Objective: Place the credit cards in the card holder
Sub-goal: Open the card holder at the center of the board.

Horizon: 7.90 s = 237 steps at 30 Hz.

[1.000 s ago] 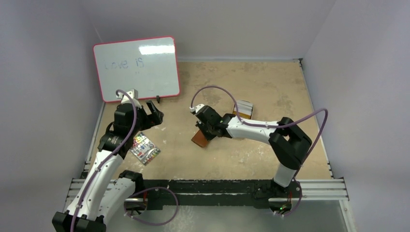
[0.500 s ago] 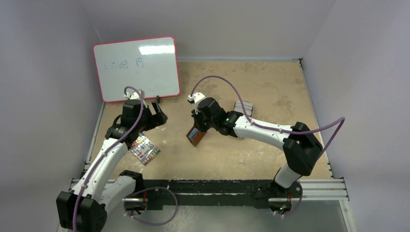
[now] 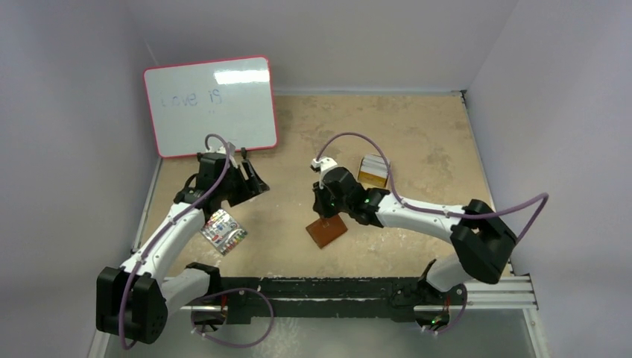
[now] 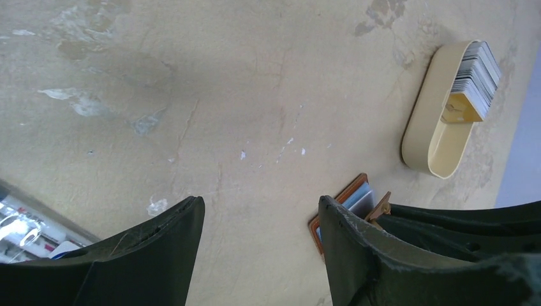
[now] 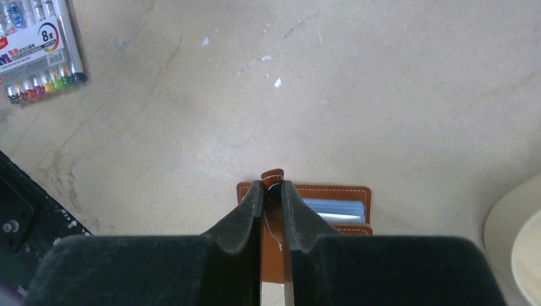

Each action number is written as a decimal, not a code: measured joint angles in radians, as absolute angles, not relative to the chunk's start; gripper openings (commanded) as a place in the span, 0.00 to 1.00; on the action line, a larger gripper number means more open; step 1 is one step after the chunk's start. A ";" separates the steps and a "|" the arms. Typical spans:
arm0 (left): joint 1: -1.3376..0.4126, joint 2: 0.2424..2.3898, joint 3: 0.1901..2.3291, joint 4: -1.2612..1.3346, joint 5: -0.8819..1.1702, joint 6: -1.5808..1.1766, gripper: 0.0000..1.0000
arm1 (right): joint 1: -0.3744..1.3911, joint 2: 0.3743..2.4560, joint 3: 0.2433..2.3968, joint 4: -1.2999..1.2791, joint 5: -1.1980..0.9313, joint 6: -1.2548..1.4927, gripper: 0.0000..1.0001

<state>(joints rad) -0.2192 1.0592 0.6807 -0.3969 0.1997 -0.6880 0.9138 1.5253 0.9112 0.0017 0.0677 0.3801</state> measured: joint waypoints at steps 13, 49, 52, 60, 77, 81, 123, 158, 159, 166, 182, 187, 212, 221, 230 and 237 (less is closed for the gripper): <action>-0.224 1.068 0.645 -0.323 0.229 -0.765 0.55 | 0.890 1.493 0.893 0.126 -0.006 0.395 0.12; -0.242 1.209 0.587 -0.163 0.383 -0.787 0.58 | 0.890 1.294 0.513 0.477 0.059 0.340 0.15; -0.259 1.212 0.579 -0.126 0.410 -0.803 0.60 | 0.890 1.284 0.493 0.477 0.062 0.355 0.16; -0.303 1.275 0.575 -0.051 0.416 -0.833 0.62 | 0.890 1.267 0.483 0.476 0.070 0.383 0.16; -0.355 1.405 0.563 0.075 0.417 -0.880 0.57 | 0.890 1.234 0.469 0.460 0.086 0.403 0.16; -0.368 1.422 0.551 0.109 0.417 -0.883 0.55 | 0.890 1.228 0.469 0.459 0.088 0.404 0.16; -0.430 1.324 0.496 0.134 0.420 -0.923 0.00 | 0.882 1.209 0.490 0.271 0.111 0.530 0.48; -0.433 1.120 0.497 -0.074 0.253 -0.820 0.00 | 0.883 1.640 0.938 0.176 -0.099 0.928 0.63; -0.433 1.120 0.497 -0.074 0.253 -0.820 0.00 | 0.883 1.652 0.956 0.165 -0.097 0.936 0.63; -0.434 1.119 0.497 -0.074 0.252 -0.822 0.00 | 0.883 1.728 1.025 0.123 -0.083 0.977 0.62; -0.433 1.119 0.497 -0.078 0.240 -0.824 0.00 | 0.882 1.741 1.024 0.055 0.022 1.013 0.54; -0.434 1.119 0.497 -0.085 0.230 -0.824 0.00 | 0.882 1.745 1.021 0.030 0.051 1.002 0.50; -0.434 1.122 0.479 -0.065 0.257 -0.857 0.00 | 0.883 1.531 0.836 -0.076 0.088 0.779 0.52; -0.434 1.124 0.479 -0.038 0.258 -0.876 0.00 | 0.885 1.392 0.839 -0.044 0.028 0.767 0.27; -0.434 1.126 0.481 -0.060 0.235 -0.867 0.00 | 0.899 1.537 0.953 0.113 -0.046 0.828 0.18; -0.434 1.126 0.481 -0.073 0.227 -0.852 0.00 | 0.899 1.666 1.005 0.166 -0.080 0.861 0.16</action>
<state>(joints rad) -0.4335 1.1255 0.4808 -0.0734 0.2268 -0.8516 0.8993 1.6657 1.0046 0.1658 -0.0795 0.8608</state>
